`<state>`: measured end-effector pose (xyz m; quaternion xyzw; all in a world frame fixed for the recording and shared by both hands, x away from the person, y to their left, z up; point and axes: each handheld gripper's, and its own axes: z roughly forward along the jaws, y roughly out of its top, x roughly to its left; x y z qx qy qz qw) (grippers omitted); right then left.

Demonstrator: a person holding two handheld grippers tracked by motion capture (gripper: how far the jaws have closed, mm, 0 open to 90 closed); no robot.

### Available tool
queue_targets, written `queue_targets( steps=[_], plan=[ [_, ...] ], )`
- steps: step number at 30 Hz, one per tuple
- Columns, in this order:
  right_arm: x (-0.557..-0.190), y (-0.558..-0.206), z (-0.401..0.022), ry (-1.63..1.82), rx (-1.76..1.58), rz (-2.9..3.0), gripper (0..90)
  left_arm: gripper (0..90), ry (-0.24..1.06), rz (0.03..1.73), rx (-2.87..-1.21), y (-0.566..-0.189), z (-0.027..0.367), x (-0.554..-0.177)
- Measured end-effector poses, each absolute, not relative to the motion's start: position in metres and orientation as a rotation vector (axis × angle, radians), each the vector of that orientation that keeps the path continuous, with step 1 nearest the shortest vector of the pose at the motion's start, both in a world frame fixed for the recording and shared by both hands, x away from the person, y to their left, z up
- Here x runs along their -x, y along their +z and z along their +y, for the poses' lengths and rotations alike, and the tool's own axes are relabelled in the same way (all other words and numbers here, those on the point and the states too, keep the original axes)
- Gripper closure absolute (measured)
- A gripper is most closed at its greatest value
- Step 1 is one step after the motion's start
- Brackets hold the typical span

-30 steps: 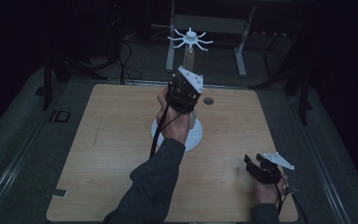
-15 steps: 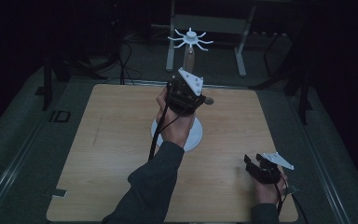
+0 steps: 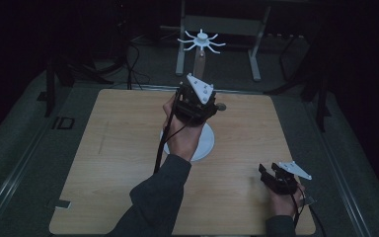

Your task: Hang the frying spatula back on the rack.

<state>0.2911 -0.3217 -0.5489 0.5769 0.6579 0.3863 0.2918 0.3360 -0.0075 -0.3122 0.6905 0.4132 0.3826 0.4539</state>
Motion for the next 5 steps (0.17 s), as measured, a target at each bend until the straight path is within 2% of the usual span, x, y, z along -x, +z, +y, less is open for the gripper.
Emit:
queue_targets(
  steps=[5],
  plan=[
    [-0.2910,-0.5488,-0.3220,1.027,-1.538,1.754,45.8,41.9,0.895,0.984,-1.730,-0.3120,-0.0043,-0.3308]
  ],
)
